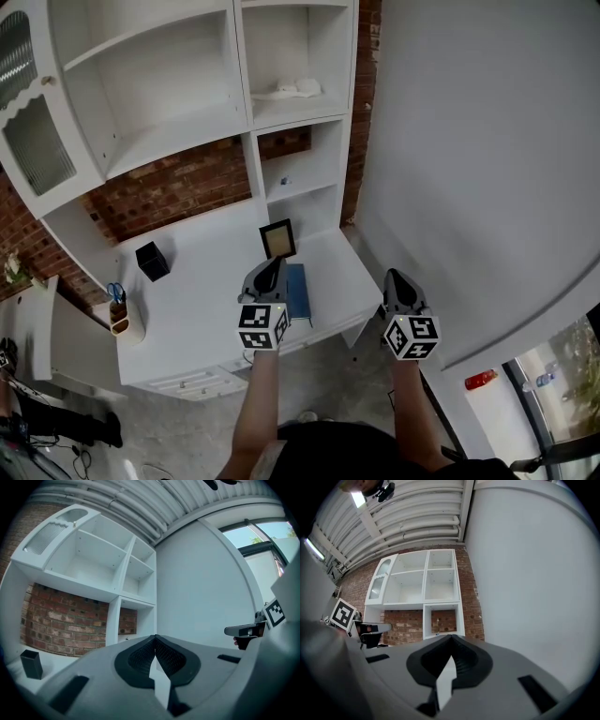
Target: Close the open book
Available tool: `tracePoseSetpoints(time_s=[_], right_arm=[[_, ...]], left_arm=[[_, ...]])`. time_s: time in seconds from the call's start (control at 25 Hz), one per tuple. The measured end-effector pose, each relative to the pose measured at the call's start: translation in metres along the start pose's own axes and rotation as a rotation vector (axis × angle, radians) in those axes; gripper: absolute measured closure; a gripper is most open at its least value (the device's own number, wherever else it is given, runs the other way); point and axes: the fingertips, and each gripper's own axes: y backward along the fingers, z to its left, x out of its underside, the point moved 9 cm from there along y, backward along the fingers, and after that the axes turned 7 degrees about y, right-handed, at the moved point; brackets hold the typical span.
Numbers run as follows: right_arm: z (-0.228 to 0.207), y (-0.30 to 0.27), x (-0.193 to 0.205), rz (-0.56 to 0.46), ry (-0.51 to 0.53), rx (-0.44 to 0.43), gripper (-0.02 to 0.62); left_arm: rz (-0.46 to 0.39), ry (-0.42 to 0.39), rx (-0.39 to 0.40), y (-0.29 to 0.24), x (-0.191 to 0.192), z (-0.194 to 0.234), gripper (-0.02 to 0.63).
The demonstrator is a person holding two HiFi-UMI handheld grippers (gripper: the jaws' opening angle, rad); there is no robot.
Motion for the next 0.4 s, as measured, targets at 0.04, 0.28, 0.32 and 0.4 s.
tracePoseSetpoints(time_s=[0.04,0.28,0.32,0.4], right_arm=[[0.0003,0.0002,0.0008,0.001,0.0,-0.002,0.597],[-0.0006,0.0001,0.002,0.004,0.0,-0.004,0.597],[-0.0006,0.0,0.002,0.004,-0.001,-0.003,0.597],[-0.0002,-0.0005,0.0021,0.004,-0.002,-0.002,0.597]], left_arm=[[0.002,0.001,0.0,-0.0002,0.0006,-0.0001,0.598],[0.008,0.002,0.004,-0.0012,0.0033,-0.002,0.598],[0.009,0.002,0.005,-0.0014,0.0037,-0.0018,0.598],[0.013,0.003,0.006,-0.0018,0.0043,-0.001,0.598]])
